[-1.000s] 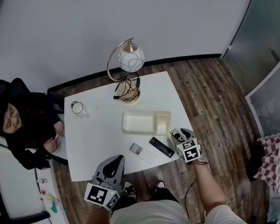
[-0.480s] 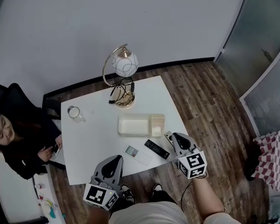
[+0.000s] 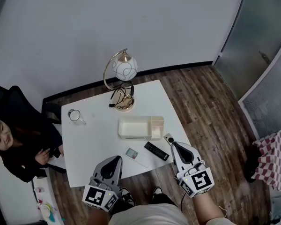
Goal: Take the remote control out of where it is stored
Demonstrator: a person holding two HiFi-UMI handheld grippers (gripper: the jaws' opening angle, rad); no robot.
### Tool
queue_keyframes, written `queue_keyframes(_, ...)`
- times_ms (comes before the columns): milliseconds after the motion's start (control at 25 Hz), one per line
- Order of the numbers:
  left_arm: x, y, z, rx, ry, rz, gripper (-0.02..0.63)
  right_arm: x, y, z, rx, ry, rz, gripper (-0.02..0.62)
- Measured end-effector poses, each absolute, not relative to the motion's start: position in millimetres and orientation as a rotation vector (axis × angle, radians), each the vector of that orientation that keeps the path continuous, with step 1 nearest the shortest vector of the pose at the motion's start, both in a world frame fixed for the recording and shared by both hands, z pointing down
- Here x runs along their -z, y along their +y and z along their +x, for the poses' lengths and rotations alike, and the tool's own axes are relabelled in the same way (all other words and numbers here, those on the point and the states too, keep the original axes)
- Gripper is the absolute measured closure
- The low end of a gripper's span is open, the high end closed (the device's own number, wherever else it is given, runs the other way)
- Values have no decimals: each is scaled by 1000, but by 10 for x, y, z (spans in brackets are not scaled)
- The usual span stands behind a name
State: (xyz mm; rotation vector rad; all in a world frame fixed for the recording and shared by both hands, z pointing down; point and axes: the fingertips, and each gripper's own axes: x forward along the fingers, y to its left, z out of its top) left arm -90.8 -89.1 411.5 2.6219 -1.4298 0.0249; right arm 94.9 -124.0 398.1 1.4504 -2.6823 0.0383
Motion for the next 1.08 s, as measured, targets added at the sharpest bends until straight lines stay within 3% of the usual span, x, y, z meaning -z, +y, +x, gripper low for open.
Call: queue_keyframes(1080,-4113,-850,-921,-26,-1427,2624,600,-4065,-1230,943,-36,-2643,1419,586)
